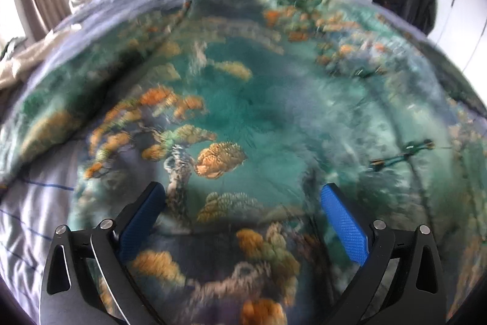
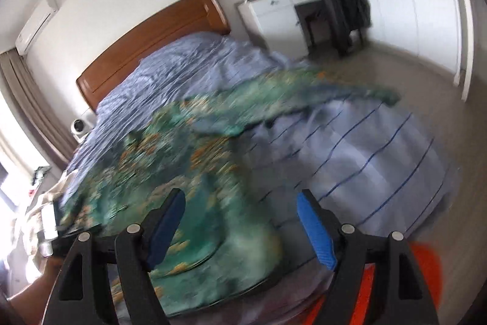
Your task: Fold large clothes
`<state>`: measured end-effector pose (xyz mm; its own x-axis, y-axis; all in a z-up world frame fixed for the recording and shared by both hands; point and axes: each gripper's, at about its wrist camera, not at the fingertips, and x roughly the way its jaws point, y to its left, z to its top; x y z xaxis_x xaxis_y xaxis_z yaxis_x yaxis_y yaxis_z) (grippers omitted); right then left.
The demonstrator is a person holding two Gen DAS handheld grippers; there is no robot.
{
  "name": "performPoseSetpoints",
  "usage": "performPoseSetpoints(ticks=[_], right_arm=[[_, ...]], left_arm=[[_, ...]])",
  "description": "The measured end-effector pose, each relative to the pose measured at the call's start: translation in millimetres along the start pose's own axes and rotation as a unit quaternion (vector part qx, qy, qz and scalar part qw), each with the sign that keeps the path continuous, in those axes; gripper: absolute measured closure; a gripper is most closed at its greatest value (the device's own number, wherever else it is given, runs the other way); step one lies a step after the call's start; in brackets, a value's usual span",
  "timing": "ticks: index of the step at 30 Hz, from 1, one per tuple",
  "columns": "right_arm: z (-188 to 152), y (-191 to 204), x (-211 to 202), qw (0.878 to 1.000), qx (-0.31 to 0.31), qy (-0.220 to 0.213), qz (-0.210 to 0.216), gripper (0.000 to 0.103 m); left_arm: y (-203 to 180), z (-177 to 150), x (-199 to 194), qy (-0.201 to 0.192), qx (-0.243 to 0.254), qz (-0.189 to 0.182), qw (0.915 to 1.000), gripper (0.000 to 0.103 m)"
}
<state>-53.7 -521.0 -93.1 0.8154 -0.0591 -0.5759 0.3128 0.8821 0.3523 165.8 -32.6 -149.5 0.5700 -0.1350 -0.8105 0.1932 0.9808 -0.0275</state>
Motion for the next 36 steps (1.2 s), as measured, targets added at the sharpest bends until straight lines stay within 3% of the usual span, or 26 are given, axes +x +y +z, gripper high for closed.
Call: performPoseSetpoints(ticks=[3, 5, 7, 10, 12, 15, 20, 21, 22, 24, 26, 29, 32, 34, 35, 36], right_arm=[[17.2, -20.9, 10.5, 0.999, -0.026, -0.021, -0.035, 0.026], [34.1, -43.8, 22.3, 1.000, -0.001, -0.018, -0.025, 0.026], [54.0, -72.9, 39.4, 0.998, 0.060, -0.024, 0.002, 0.026], [74.5, -117.2, 81.8, 0.985, 0.168, -0.019, 0.033, 0.026], [79.4, -150.5, 122.9, 0.964, 0.259, -0.014, 0.053, 0.026], [77.0, -181.8, 166.4, 0.929, 0.366, -0.009, 0.045, 0.026], [86.3, -194.7, 188.9, 0.897, 0.439, -0.038, 0.036, 0.026], [86.8, -199.8, 192.0, 0.882, 0.467, -0.045, 0.043, 0.026], [86.5, -204.1, 192.0, 0.871, 0.486, -0.050, 0.045, 0.028], [87.7, -210.3, 192.7, 0.855, 0.513, -0.058, 0.044, 0.041], [93.1, -211.0, 192.0, 0.861, 0.505, -0.053, 0.025, 0.090], [108.0, -198.0, 180.0, 0.888, 0.457, -0.054, 0.001, 0.091], [132.2, -162.5, 156.8, 0.913, 0.397, -0.081, 0.049, 0.091], [158.1, -109.1, 136.7, 0.948, 0.289, -0.086, 0.096, 0.091], [164.5, -86.4, 130.0, 0.960, 0.245, -0.088, 0.104, 0.091], [172.5, -45.9, 119.9, 0.976, 0.166, -0.087, 0.116, 0.091]], left_arm=[[5.9, 1.0, -39.9, -0.042, -0.016, -0.017, 0.9989, 0.001], [11.4, 2.8, -73.3, -0.071, -0.025, -0.025, 0.9968, 0.001], [17.1, 2.4, -103.7, -0.102, -0.027, -0.022, 0.9941, 0.001], [26.5, -4.3, -140.1, -0.144, -0.030, -0.001, 0.9891, 0.000], [32.6, -10.5, -154.0, -0.155, -0.035, 0.014, 0.9872, 0.000], [41.1, -21.1, -160.2, -0.148, -0.043, 0.031, 0.9876, 0.000], [49.6, -49.4, -153.2, -0.122, -0.047, 0.068, 0.9890, 0.000], [51.6, -54.0, -150.5, -0.116, -0.051, 0.070, 0.9894, 0.000], [53.9, -59.0, -147.3, -0.109, -0.057, 0.070, 0.9899, 0.000], [57.6, -67.8, -141.8, -0.097, -0.074, 0.064, 0.9905, 0.000], [57.1, -72.5, -141.8, -0.094, -0.082, 0.057, 0.9905, 0.000], [54.0, -73.3, -145.7, -0.098, -0.078, 0.051, 0.9908, 0.000], [46.6, -68.5, -151.8, -0.111, -0.060, 0.055, 0.9905, 0.000], [40.9, -62.9, -152.4, -0.121, -0.053, 0.045, 0.9902, 0.000], [38.7, -60.4, -150.9, -0.124, -0.051, 0.040, 0.9902, 0.000], [35.1, -56.7, -147.8, -0.125, -0.049, 0.034, 0.9903, 0.000]])
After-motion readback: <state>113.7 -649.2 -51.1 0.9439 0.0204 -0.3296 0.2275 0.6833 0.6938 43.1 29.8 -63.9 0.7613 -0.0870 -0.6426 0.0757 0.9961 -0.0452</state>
